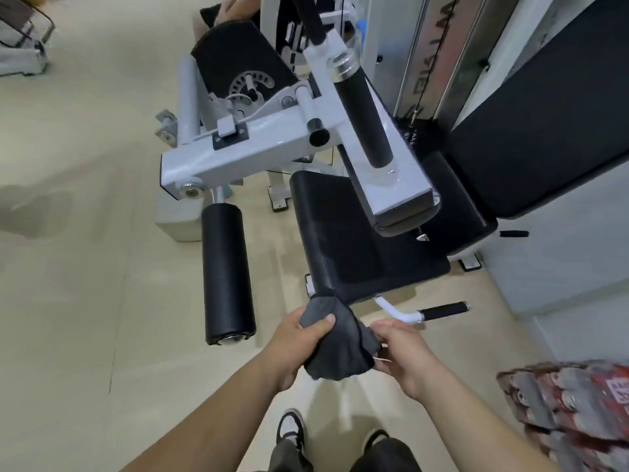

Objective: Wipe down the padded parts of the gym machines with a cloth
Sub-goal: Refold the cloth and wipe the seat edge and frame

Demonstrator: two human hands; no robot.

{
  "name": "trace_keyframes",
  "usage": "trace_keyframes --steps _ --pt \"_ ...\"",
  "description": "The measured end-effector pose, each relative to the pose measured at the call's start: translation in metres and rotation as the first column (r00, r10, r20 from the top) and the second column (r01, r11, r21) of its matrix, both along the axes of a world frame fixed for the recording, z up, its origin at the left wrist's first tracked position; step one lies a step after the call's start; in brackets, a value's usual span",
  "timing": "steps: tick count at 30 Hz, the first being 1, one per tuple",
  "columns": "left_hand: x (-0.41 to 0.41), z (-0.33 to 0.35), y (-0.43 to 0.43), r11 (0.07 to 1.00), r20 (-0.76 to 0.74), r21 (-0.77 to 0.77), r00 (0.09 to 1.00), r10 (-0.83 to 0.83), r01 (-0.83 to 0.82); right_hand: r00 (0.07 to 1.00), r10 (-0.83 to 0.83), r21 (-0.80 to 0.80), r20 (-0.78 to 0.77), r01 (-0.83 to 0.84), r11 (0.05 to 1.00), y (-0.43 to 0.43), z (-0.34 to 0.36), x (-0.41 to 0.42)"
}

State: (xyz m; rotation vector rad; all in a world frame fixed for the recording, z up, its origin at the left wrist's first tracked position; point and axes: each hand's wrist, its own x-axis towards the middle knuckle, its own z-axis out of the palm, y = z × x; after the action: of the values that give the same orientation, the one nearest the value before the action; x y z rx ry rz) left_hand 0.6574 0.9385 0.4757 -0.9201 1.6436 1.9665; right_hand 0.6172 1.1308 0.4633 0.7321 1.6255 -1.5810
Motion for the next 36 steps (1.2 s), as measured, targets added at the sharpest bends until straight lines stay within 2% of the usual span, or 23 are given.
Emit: trace_keyframes --steps 5,9,12,17,20,23,25,26,27,28,29,30,31,33,36 --pt "-0.017 0.007 -0.025 0.996 -0.049 -0.090 0.999 0.002 -0.006 0.998 -0.040 -0.056 0.038 0.042 0.998 -0.033 -0.009 0.001" --pt "-0.040 0.002 -0.034 0.960 -0.082 -0.279 0.996 -0.017 -0.006 0.999 -0.046 0.099 -0.004 0.046 0.994 -0.052 -0.017 -0.008" --pt "-0.067 -0.004 -0.050 0.955 -0.049 -0.296 0.998 -0.032 0.016 0.995 -0.084 0.172 -0.060 0.093 0.981 -0.065 -0.025 -0.020" --pt "-0.121 -0.014 -0.079 0.898 -0.091 -0.408 0.971 -0.219 0.164 0.976 -0.140 0.285 -0.168 0.185 0.940 -0.086 -0.046 -0.032" --pt "-0.143 -0.016 -0.086 0.830 -0.244 -0.515 0.893 -0.379 0.211 0.948 -0.172 0.352 -0.266 0.262 0.899 -0.098 -0.065 -0.037" --pt "-0.148 -0.039 -0.090 0.692 -0.414 -0.700 0.689 -0.595 0.178 0.908 -0.192 0.403 -0.372 0.344 0.848 -0.119 -0.086 -0.042" --pt "-0.150 -0.073 -0.094 0.599 -0.454 -0.768 0.466 -0.760 0.228 0.873 -0.168 0.439 -0.457 0.386 0.811 -0.130 -0.103 -0.051" --pt "-0.153 -0.098 -0.097 0.476 -0.386 -0.836 0.323 -0.864 0.273 0.863 -0.145 0.468 -0.484 0.396 0.790 -0.132 -0.116 -0.055" --pt "-0.156 -0.121 -0.101 0.301 -0.265 -0.913 0.163 -0.950 0.276 0.863 -0.097 0.507 -0.496 0.379 0.774 -0.132 -0.130 -0.058" --pt "-0.163 -0.146 -0.104 0.104 -0.104 -0.967 0.013 -0.994 0.232 0.862 -0.037 0.554 -0.505 0.357 0.752 -0.130 -0.145 -0.060" --pt "-0.170 -0.165 -0.107 -0.048 0.031 -0.984 -0.099 -0.995 0.169 0.854 0.019 0.601 -0.519 0.349 0.719 -0.127 -0.162 -0.060" --pt "-0.177 -0.182 -0.108 -0.117 0.095 -0.986 -0.170 -0.981 0.122 0.829 0.074 0.643 -0.554 0.369 0.671 -0.123 -0.182 -0.060" --pt "-0.186 -0.196 -0.108 -0.111 0.090 -0.990 -0.224 -0.970 0.083 0.784 0.128 0.669 -0.608 0.419 0.614 -0.119 -0.199 -0.061" --pt "-0.199 -0.217 -0.107 -0.027 0.029 -1.000 -0.303 -0.953 -0.012 0.669 0.210 0.662 -0.713 0.545 0.514 -0.118 -0.225 -0.061" --pt "-0.202 -0.242 -0.102 0.072 -0.004 -0.979 -0.334 -0.942 -0.192 0.522 0.260 0.581 -0.812 0.690 0.430 -0.119 -0.248 -0.065"
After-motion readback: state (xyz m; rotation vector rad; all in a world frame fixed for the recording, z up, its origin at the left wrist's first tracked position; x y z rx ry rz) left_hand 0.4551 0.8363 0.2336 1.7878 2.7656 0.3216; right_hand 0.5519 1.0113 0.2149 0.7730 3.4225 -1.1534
